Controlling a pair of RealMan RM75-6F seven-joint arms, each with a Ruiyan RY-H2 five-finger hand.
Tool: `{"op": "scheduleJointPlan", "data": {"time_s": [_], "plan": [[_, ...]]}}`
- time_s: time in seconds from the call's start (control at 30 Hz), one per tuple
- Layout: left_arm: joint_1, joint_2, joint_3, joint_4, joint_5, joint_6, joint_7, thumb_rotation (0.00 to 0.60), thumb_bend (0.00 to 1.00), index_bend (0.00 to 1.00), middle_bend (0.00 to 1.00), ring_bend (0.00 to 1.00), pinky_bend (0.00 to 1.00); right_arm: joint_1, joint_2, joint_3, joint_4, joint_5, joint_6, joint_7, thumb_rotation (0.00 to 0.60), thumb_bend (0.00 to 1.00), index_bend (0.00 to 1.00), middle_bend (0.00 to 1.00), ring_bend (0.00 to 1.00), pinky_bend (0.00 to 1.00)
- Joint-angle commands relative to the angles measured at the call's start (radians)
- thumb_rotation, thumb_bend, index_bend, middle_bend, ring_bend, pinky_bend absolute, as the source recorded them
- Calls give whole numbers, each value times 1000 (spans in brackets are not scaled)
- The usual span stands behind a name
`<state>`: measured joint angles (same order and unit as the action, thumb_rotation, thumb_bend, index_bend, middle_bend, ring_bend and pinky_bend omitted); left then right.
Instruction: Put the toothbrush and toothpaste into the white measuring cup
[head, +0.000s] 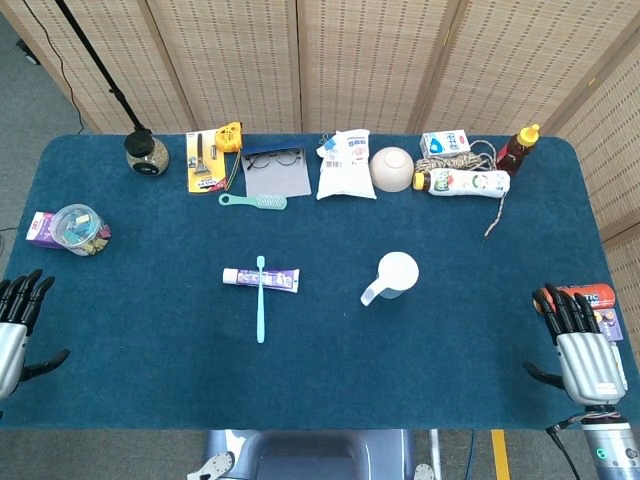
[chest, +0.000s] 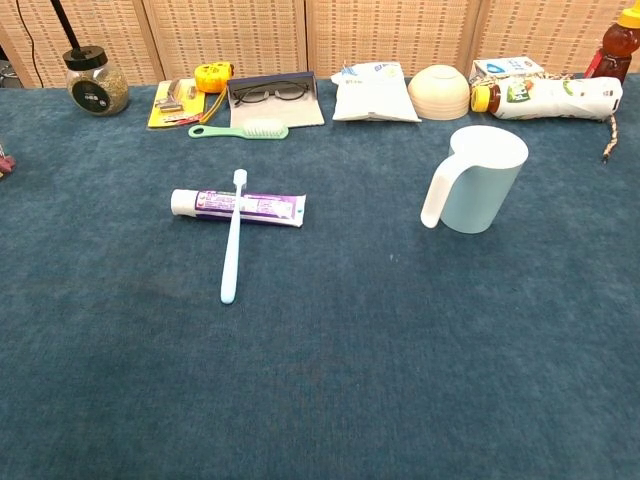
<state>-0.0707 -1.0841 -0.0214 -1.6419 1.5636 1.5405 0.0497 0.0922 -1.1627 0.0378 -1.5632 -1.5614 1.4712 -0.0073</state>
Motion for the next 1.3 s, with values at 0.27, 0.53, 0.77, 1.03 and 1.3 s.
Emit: {"op": "scheduleJointPlan", "data": {"time_s": [0.27, 0.53, 0.77, 1.03, 1.3], "plan": [[6, 21, -3, -4, -7, 5, -42, 600, 33, 0, 0, 0, 0, 143, -31, 5, 103, -92, -135, 280, 600, 0, 0, 0, 0, 0], [2, 32, -1, -2, -12, -13, -69, 600, 33, 0, 0, 0, 0, 365, -96, 67, 238, -41, -407, 521, 600, 0, 0, 0, 0, 0], [-7, 36, -3, -5, -24, -34, -67, 600, 33, 0, 0, 0, 0, 471, -155, 82, 296, -18, -522, 653, 600, 0, 0, 0, 0, 0], [-10, 37, -12, -4, -47, -44, -69, 600, 33, 0, 0, 0, 0, 566, -212, 84, 364, 3, -626, 681, 600, 0, 0, 0, 0, 0], [-13, 42, -12, -6, -51, -52, -77, 600, 33, 0, 0, 0, 0, 600, -257, 84, 392, 25, -632, 670, 600, 0, 0, 0, 0, 0]]}}
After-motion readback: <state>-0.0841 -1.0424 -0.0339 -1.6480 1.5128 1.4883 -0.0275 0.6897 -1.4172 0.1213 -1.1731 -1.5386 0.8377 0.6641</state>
